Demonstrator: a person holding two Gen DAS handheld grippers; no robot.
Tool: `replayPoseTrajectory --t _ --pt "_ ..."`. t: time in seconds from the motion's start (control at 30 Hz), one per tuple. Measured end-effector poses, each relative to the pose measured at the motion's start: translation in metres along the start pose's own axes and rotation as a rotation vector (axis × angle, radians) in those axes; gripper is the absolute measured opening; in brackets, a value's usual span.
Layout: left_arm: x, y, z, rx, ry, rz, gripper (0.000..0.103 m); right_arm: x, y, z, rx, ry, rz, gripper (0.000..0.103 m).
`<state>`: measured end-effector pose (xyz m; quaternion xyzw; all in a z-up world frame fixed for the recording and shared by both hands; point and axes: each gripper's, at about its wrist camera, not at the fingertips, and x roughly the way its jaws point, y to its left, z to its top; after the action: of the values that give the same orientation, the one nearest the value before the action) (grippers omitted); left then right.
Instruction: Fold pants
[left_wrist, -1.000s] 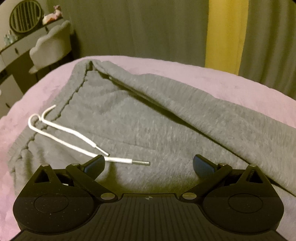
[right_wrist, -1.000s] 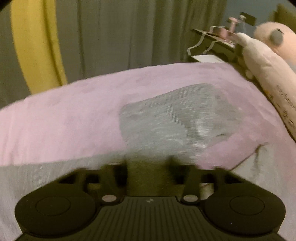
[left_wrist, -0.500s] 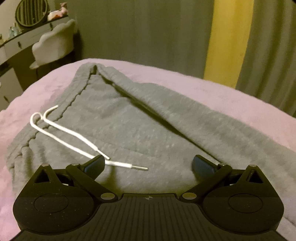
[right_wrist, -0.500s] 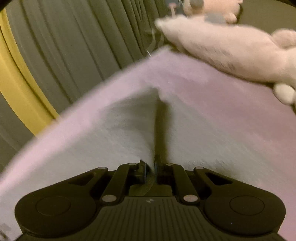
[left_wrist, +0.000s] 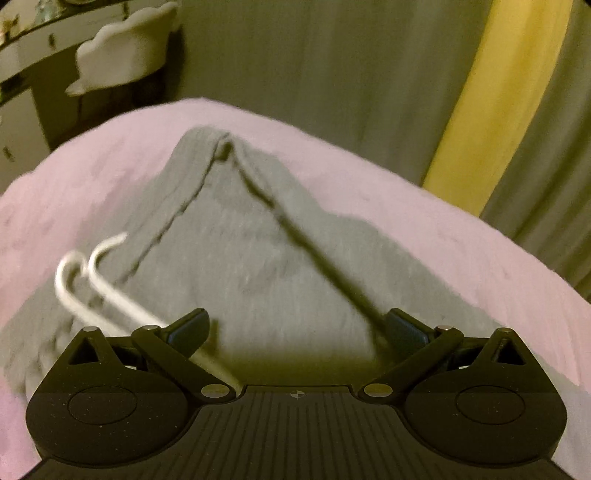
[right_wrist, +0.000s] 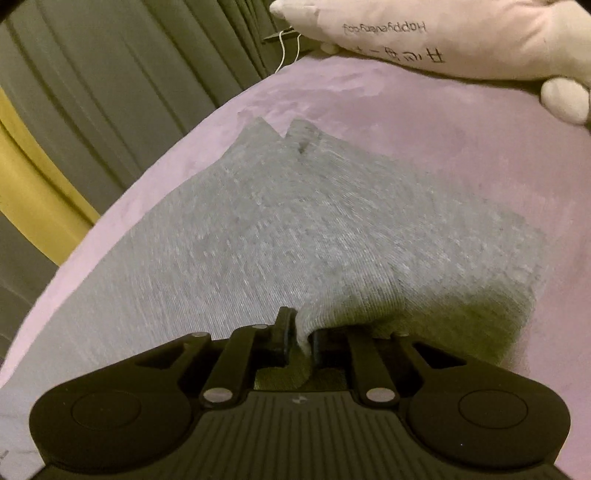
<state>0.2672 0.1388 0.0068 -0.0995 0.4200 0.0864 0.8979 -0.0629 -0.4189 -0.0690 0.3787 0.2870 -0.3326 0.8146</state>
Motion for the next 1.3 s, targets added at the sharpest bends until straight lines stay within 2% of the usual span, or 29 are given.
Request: replayPoseTrajectory --t 0.07,0.13,0.17,0.2,0.23,0.27,0.3,0.37,0.43,0.53,0.67,0.7,0.77,0.8,0.87,0.93,1.07,1.17,1.2,1.23,1.27,1.3 --pt "0.012 -0.001 0.013 -0.001 0.019 -0.014 0.103 0.004 -0.002 0.003 0.002 -0.003 0.025 0.028" --pt "0.027 -0.002 0.026 -0.006 0.042 -0.047 0.103 0.006 0.003 0.003 -0.025 -0.003 0.065 0.061" --pt "0.033 -0.003 0.032 -0.008 0.050 -0.054 0.103 0.006 0.009 0.002 -0.053 -0.002 0.081 0.068" --pt "0.039 -0.003 0.036 -0.016 0.056 -0.049 0.098 0.008 0.017 0.001 -0.103 0.005 0.080 0.075" --pt "0.043 -0.003 0.038 -0.021 0.055 -0.056 0.093 0.011 0.025 -0.002 -0.151 0.011 0.062 0.081" --pt "0.049 -0.003 0.042 -0.020 0.064 -0.066 0.080 0.013 0.031 -0.003 -0.186 0.016 0.050 0.084" --pt "0.056 -0.001 0.045 -0.025 0.088 -0.077 0.076 0.015 0.035 -0.005 -0.214 0.022 0.044 0.089" --pt "0.065 0.003 0.049 -0.053 0.108 -0.091 0.077 0.016 0.038 -0.006 -0.234 0.029 0.046 0.094" --pt "0.068 0.007 0.051 -0.087 0.085 -0.109 0.075 0.017 0.036 -0.006 -0.230 0.036 0.068 0.100" --pt "0.066 0.012 0.052 -0.088 0.006 -0.129 0.075 0.018 0.036 -0.006 -0.231 0.039 0.069 0.100" --pt "0.074 0.006 0.054 -0.048 0.035 -0.100 0.071 0.018 0.034 -0.004 -0.219 0.038 0.079 0.100" --pt "0.073 0.002 0.054 -0.026 0.034 -0.098 0.059 0.018 0.032 -0.005 -0.212 0.036 0.085 0.100" --pt "0.072 -0.006 0.055 0.006 0.049 -0.109 0.042 0.018 0.030 -0.003 -0.196 0.039 0.099 0.100" --pt "0.071 -0.009 0.055 0.011 0.058 -0.101 0.037 0.018 0.028 -0.002 -0.185 0.040 0.109 0.100" --pt "0.073 -0.012 0.058 0.009 0.075 -0.097 0.034 0.016 0.021 0.003 -0.159 0.057 0.145 0.100" --pt "0.075 -0.014 0.060 0.008 0.085 -0.094 0.034 0.013 0.010 0.011 -0.089 0.071 0.191 0.100" --pt "0.074 -0.011 0.061 -0.008 0.096 -0.108 0.035 0.003 -0.032 0.024 0.201 0.070 0.286 0.098" --pt "0.075 -0.009 0.061 -0.006 0.100 -0.110 0.036 0.001 -0.048 0.024 0.296 0.080 0.309 0.086" --pt "0.081 -0.008 0.063 0.000 0.098 -0.108 0.035 0.003 -0.050 0.023 0.303 0.083 0.306 0.074" --pt "0.081 -0.008 0.062 0.005 0.097 -0.108 0.034 0.005 -0.051 0.022 0.316 0.088 0.292 0.053" --pt "0.080 -0.007 0.062 0.004 0.098 -0.111 0.030 0.009 -0.051 0.022 0.332 0.098 0.279 0.041" --pt "0.079 -0.006 0.062 -0.003 0.101 -0.120 0.024 0.013 -0.051 0.021 0.343 0.109 0.274 0.024"
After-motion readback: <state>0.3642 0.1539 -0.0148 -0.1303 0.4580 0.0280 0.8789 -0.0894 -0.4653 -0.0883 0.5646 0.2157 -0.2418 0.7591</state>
